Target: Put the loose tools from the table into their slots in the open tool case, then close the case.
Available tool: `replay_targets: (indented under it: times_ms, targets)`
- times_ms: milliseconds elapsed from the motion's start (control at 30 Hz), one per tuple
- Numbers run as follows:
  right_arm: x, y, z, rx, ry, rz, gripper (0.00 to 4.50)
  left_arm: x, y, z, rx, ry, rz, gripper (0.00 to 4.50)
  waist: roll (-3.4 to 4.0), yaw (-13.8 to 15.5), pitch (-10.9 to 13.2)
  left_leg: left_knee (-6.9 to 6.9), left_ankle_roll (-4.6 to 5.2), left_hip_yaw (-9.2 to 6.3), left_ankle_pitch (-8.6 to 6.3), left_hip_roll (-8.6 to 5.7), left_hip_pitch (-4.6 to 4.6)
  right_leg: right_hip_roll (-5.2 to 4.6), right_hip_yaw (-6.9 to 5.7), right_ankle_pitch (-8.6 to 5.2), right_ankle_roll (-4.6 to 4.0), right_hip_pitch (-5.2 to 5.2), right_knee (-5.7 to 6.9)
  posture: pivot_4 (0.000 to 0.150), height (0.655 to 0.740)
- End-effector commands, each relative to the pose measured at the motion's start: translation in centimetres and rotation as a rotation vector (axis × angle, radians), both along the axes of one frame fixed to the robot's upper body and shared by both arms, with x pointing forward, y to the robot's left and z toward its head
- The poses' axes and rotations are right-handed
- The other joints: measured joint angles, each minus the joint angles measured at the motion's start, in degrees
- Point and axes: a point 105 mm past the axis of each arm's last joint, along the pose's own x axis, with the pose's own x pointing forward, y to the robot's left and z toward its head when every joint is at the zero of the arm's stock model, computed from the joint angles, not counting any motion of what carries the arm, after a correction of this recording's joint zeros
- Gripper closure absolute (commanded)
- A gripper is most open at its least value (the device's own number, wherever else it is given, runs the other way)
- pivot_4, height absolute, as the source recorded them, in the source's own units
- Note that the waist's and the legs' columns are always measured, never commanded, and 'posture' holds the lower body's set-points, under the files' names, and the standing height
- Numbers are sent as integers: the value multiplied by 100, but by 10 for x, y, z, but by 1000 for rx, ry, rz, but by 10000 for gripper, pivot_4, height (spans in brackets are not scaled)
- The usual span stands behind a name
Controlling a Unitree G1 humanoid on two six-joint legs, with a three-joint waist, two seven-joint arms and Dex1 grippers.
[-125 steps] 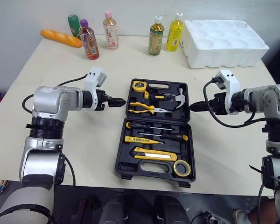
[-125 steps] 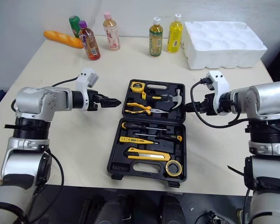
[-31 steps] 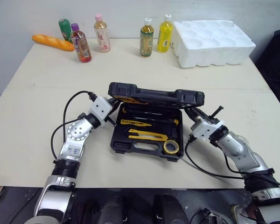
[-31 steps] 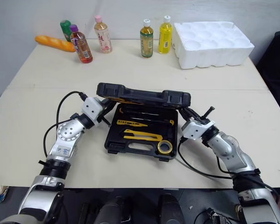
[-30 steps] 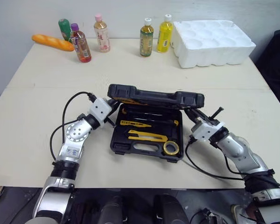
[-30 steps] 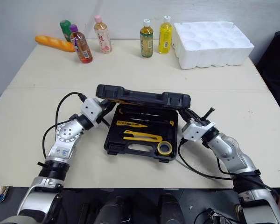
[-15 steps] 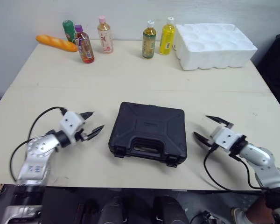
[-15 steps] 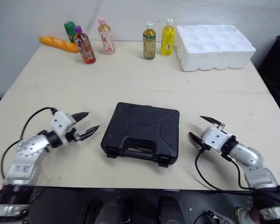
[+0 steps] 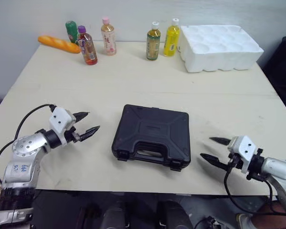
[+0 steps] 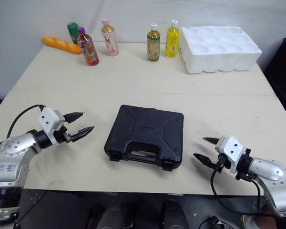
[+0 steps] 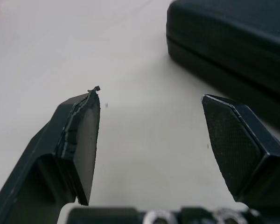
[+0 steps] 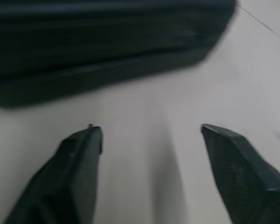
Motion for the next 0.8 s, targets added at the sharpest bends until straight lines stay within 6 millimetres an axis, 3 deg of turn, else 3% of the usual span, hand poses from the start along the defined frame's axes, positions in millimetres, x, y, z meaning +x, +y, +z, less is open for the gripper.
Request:
replay_targets:
  times_ms: [33,133,267,500,800]
  targets:
    - [-13,15,-4,-2,56,81,31836,15,-13,0,3,-11,-17,13933,0,53,0,0,1,0,-1,0,-2,1,0,0,0,0,2,1500,7400]
    - [-24,23,-11,-21,119,140,45000,32,-22,-3,1,7,-3,25661,-1,94,0,4,3,5,-4,-2,-6,8,-2,0,0,-2,0,1500,7400]
    - [-37,30,-22,-54,195,198,45000,54,-35,-8,13,43,0,44387,-4,105,1,10,9,8,-7,-6,-7,12,-7,1,2,-2,2,1500,7400]
    - [-47,38,-33,-60,228,219,45000,87,-57,-3,-1,49,-8,44387,-9,92,2,12,11,16,-7,-5,-6,16,-43,2,3,-6,4,1500,7400]
    - [-40,48,-39,-19,214,192,45000,105,-97,-5,52,64,-68,44387,-26,78,5,17,11,14,-7,-5,-7,22,-51,2,3,-5,6,1500,7400]
